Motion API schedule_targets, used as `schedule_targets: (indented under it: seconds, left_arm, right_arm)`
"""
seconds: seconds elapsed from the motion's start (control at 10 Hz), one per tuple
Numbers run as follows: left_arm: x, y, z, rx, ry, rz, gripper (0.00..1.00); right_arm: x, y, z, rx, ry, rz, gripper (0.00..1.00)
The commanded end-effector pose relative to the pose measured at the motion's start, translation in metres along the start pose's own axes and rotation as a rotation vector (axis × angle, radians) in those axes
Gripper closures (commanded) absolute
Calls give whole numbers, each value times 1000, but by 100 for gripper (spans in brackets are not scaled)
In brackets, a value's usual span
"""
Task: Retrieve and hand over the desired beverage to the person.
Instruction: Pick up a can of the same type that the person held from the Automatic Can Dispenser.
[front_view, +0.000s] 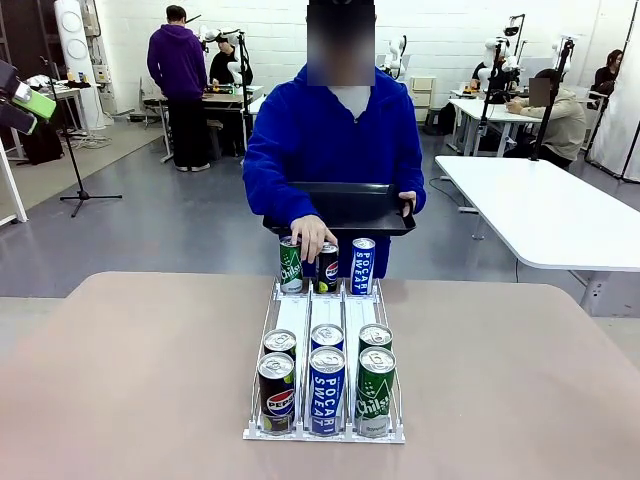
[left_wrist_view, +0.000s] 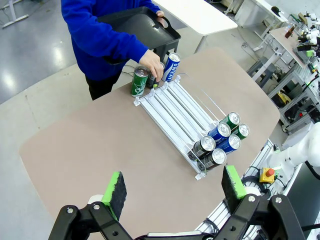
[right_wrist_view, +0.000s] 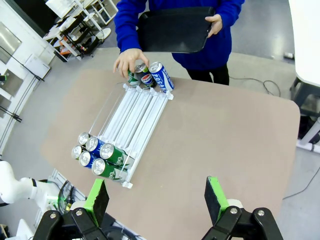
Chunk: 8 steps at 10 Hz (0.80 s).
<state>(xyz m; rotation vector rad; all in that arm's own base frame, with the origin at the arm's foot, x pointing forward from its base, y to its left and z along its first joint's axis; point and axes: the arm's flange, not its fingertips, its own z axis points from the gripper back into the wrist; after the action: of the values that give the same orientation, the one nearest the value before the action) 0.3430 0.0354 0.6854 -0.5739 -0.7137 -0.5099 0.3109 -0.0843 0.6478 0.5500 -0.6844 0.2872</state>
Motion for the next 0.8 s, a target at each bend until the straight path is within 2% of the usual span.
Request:
schedule_targets:
  seconds: [0.0,0.7]
  left_arm:
    - [1,1,1,-15,-8,-10,0]
    - [1,1,1,-15,-8,-10,0]
  right_arm:
    - [2,-1,-1,26,-5,8,0]
    - [2,-1,-1,26,-5,8,0]
